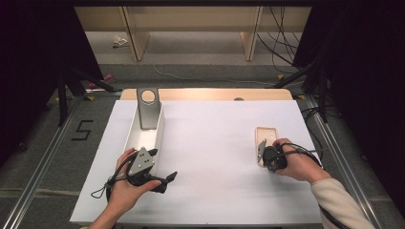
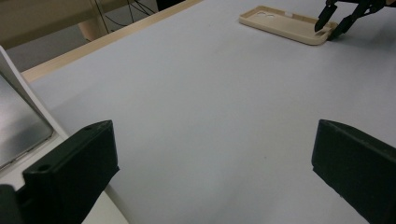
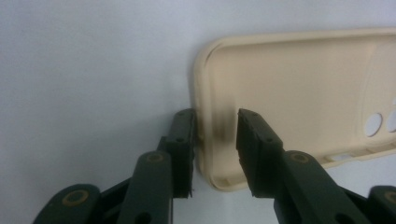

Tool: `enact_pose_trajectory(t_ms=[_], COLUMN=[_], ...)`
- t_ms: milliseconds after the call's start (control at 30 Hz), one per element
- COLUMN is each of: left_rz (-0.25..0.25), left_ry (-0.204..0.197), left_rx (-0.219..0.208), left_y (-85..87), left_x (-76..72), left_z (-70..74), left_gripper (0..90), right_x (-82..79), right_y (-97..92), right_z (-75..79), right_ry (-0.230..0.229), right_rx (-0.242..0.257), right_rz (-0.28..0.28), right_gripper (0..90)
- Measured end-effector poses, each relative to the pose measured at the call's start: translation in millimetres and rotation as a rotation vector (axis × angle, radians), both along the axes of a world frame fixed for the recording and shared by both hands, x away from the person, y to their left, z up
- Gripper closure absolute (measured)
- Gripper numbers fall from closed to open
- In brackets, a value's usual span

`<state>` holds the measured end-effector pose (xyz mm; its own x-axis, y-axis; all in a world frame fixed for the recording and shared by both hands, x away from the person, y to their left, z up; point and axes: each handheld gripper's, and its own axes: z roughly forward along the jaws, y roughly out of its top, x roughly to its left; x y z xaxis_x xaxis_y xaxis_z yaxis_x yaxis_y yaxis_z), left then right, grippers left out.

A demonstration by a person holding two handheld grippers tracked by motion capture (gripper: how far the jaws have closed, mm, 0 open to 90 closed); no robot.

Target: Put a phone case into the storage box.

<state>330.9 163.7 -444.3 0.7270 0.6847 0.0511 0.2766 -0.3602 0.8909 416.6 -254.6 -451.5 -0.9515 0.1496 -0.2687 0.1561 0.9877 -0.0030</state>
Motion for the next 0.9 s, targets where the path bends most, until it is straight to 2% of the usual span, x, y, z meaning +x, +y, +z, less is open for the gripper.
enact_pose_trajectory(t_ms=[233,633,900], left_rz=[-0.001,-0.002,-0.004], left_ry=[0.001,0.002,0.003], left_rx=[0.000,0.001,0.001], left_y=[0.0,-0.2,-0.5], left_x=[0.0,0.0,0.0], left_z=[-0.2,-0.4,-0.6], left_gripper=[0.0,0.0,0.0], right_x=[-1.6,-2.6,-2.6], right_y=[1.1,1.6,1.3], right_z=[0.0,-0.3,-0.2], right_ry=[0.015,0.025,0.023], right_rx=[-0.015,-0.021,-0.020], right_rz=[0.028,0.036,0.031], right_gripper=[75.5,82.8,84.0])
